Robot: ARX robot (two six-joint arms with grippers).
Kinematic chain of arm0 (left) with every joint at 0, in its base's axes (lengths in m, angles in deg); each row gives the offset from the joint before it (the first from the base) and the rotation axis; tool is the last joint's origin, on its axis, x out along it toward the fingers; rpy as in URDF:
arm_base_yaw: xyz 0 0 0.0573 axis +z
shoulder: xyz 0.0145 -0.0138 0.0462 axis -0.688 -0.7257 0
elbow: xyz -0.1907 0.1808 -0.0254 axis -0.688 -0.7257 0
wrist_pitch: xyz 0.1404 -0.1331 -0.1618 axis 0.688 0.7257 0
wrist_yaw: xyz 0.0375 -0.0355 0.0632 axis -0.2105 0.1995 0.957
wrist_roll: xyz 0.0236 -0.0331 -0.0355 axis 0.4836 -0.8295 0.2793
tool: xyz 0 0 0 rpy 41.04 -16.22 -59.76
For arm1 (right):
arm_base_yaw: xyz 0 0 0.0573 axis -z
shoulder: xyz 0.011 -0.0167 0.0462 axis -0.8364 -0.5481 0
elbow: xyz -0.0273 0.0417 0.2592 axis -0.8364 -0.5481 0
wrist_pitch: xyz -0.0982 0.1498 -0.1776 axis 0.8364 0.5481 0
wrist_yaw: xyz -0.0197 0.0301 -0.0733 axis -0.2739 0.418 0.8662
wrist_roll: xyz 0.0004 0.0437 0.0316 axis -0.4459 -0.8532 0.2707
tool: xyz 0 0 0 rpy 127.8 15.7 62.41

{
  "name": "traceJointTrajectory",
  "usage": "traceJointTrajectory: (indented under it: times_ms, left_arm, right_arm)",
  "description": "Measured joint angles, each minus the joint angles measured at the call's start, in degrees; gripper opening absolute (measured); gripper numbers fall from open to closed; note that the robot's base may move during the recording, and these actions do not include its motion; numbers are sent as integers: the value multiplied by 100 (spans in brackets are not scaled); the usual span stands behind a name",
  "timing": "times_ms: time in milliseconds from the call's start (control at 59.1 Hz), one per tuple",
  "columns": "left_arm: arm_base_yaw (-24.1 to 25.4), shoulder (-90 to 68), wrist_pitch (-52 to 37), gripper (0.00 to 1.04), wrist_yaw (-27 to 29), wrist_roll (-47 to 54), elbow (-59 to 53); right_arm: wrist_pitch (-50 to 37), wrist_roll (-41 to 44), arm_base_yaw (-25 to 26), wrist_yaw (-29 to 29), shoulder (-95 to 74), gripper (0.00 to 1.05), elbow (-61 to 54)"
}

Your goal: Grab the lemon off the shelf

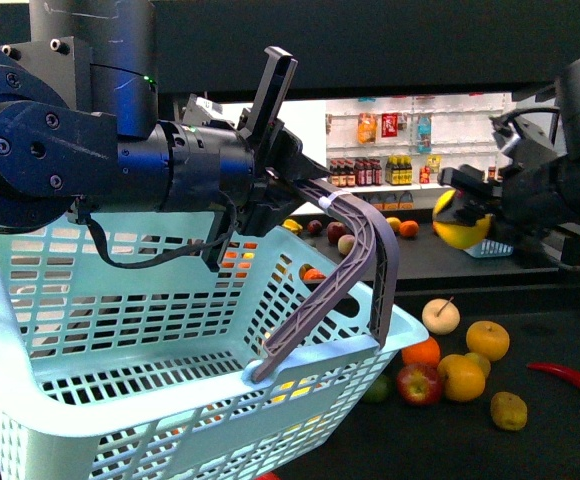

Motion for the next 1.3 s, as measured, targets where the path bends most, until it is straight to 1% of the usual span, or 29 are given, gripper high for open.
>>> traceJointTrajectory:
  times_ms: [85, 186, 592, 643, 727, 795, 812, 863, 897, 964, 998, 1133, 1252, 1303]
  left_arm:
    - [-2, 0, 0, 11, 0, 0, 0]
    - [0, 0, 0, 11, 4, 0, 0]
    - [0, 0, 0, 11, 20, 0, 0]
    - [0, 0, 0, 11, 20, 0, 0]
    - [0, 0, 0, 11, 20, 0, 0]
    - [0, 0, 0, 11, 20, 0, 0]
    - [0, 0, 0, 11, 22, 0, 0]
    - [0, -2, 0, 11, 15, -4, 0]
    - [0, -2, 0, 11, 17, -17, 0]
    - [0, -2, 0, 11, 22, -2, 0]
    - [0, -2, 0, 11, 24, 0, 0]
    - [0, -2, 0, 11, 37, -7, 0]
    - [-2, -2, 0, 11, 22, -7, 0]
    - [-2, -2, 0, 11, 17, -20, 0]
  right_arm:
    - [0, -262, -289, -61, 9, 45, 0]
    - [0, -474, -520, -68, -28, 45, 0]
    - [-52, -802, -1130, 77, -605, 46, 0]
    - [-55, -798, -1180, 68, -643, 57, 0]
    - [-101, -791, -1193, 79, -645, 69, 0]
    - [-105, -737, -1154, 249, -621, 82, 4]
    - [-105, -728, -1147, 278, -616, 84, 4]
    - [-105, -501, -1078, 542, -579, 94, 4]
    - [-122, -219, -990, 872, -498, 99, 0]
    - [-146, 341, -763, 1279, -103, 97, -133]
    - [-317, 688, -636, 1458, 267, 97, -343]
    - [-892, 1602, -428, 1812, 1464, 97, -1226]
    - [-1436, 2288, -387, 2006, 2789, 97, -2583]
    - [-1620, 2461, -363, 2072, 3587, 97, -3504]
